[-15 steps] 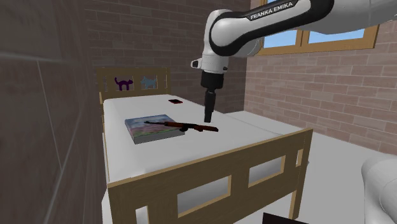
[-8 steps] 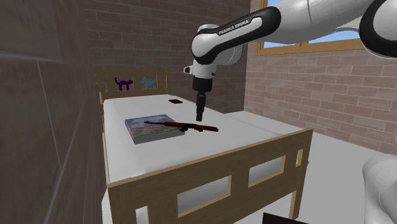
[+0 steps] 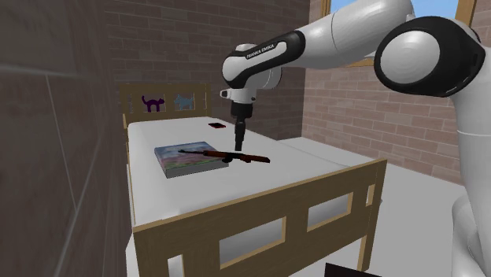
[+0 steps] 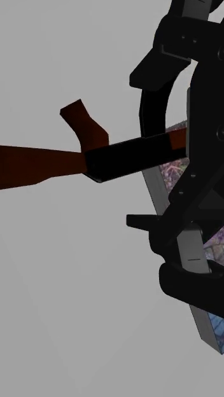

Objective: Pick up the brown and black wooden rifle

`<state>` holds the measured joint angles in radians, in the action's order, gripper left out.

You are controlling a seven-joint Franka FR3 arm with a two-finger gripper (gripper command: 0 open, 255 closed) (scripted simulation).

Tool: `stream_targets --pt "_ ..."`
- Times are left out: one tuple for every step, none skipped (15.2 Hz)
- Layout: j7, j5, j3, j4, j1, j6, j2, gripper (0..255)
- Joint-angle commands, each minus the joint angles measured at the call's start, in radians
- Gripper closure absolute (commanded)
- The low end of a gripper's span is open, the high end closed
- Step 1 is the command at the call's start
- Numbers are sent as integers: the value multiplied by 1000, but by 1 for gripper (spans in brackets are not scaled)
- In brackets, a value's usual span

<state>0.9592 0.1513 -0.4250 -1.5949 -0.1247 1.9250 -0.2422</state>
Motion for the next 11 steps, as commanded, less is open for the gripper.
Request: stream_targets --pt "4 5 2 -12 -1 22 -10 0" --pt "5 6 2 -24 0 35 -11 0" --pt "7 8 3 -35 0 47 -13 0" --pt "8 9 3 -47 0 60 -15 0" --pt "10 11 4 -64 0 80 -18 0" --pt "10 11 4 -64 0 80 -18 0" --pt "10 11 4 -64 0 80 -18 0" --pt "10 12 4 -61 0 79 -20 255" --pt "10 12 4 -61 0 79 -20 255" --pt "10 12 4 -62 0 80 -19 255" --pt "10 12 4 -62 0 79 -19 255"
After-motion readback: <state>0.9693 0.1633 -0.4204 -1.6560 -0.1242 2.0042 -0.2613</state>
